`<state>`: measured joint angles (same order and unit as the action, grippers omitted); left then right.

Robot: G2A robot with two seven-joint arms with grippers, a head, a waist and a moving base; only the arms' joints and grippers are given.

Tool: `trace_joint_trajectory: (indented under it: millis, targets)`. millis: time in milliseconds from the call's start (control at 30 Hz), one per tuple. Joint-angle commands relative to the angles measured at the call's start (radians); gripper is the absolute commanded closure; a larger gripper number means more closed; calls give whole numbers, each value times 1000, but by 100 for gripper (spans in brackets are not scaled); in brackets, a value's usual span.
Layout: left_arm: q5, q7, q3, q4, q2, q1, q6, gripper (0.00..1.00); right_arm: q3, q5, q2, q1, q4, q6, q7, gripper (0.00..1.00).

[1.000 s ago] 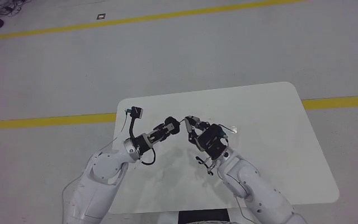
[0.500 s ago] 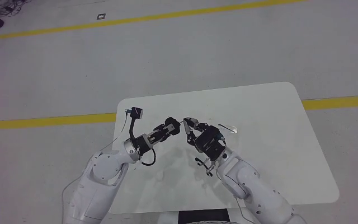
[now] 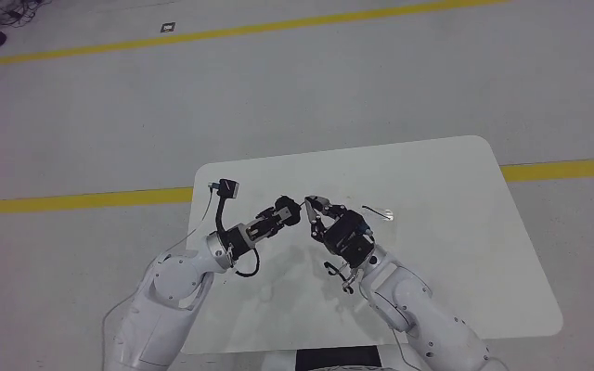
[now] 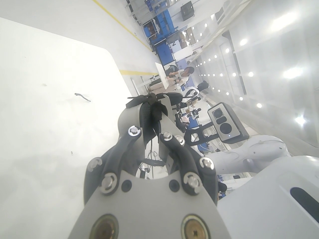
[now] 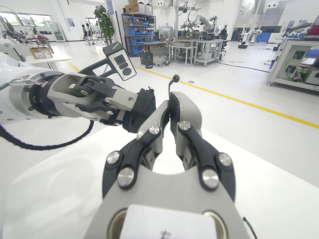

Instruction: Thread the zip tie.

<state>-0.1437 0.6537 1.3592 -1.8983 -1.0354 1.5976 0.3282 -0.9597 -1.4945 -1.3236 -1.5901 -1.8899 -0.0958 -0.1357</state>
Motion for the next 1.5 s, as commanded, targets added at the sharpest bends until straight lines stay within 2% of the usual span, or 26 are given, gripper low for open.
trace_joint_trajectory:
  millis: [0,233,267,300,333,367,400,833,1000,1167,1400,1467]
  targets:
    - [0,-1,0,-1,1,1,-1,100,1,-1,0,0,0,0,0,100]
    - [1,-4,2,-6,4,5,-1,100,1,-5,1,-4,-5,4,3,100]
    - [1,-4,3,-6,4,6,-1,100,1,-5,1,-5,-7,5,4,86]
    - [1,-5,3,-7,4,7,-1,100,1,-4,1,-7,-8,6,4,66]
    - [1,-6,4,-7,5,8,-1,100,0,-4,2,-8,-10,7,4,54]
    - [0,-6,4,-8,5,9,-1,100,0,-3,2,-10,-12,8,4,14]
    - [-1,-7,4,-9,5,10,0,100,-1,-3,2,-11,-13,9,4,0]
    - [-40,-13,15,-8,10,25,0,100,-11,-8,5,-20,-21,19,-10,0]
    - [-141,-13,19,6,8,26,2,100,-35,-30,10,-37,-22,32,-22,0]
    - [-298,8,21,32,6,28,-8,100,-59,-63,15,-59,-25,72,-15,0]
    - [-468,37,23,76,4,26,-80,100,-47,-75,18,-33,0,147,7,0]
    - [-460,39,26,81,5,23,-97,100,-44,-75,19,-28,9,167,12,0]
